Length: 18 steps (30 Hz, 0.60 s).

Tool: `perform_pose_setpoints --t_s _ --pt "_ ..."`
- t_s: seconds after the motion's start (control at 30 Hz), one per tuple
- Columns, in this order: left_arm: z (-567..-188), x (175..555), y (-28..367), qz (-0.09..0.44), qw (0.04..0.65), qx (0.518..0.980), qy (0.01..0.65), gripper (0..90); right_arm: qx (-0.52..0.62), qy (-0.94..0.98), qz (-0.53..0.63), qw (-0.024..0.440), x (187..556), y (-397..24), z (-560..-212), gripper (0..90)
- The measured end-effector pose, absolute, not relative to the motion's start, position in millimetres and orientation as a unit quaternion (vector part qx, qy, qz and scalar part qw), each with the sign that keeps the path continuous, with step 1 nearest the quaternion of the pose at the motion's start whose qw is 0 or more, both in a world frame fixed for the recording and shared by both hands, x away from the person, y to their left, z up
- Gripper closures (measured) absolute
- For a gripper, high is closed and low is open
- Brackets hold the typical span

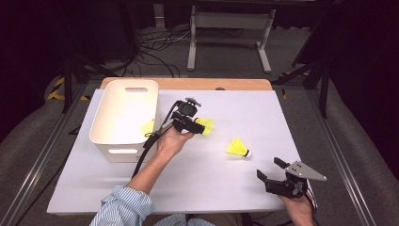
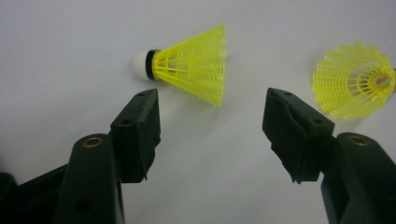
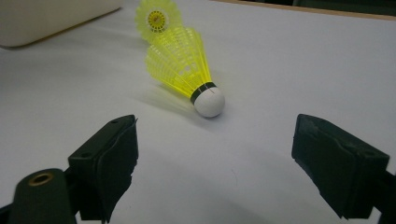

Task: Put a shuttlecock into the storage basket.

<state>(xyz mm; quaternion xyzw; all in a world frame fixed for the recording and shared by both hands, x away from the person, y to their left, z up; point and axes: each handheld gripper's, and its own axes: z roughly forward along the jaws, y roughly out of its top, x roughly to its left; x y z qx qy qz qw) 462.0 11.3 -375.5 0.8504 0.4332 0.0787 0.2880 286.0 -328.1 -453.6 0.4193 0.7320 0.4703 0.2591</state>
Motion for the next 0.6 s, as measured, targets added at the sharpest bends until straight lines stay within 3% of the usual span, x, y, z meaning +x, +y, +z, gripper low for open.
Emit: perform_pose_setpoints --t_s 0.6 --pt "-402.7 482.3 -6.3 0.084 0.269 0.848 0.45 36.2 0.419 0.733 0.47 0.258 286.2 -327.8 -453.8 14.9"
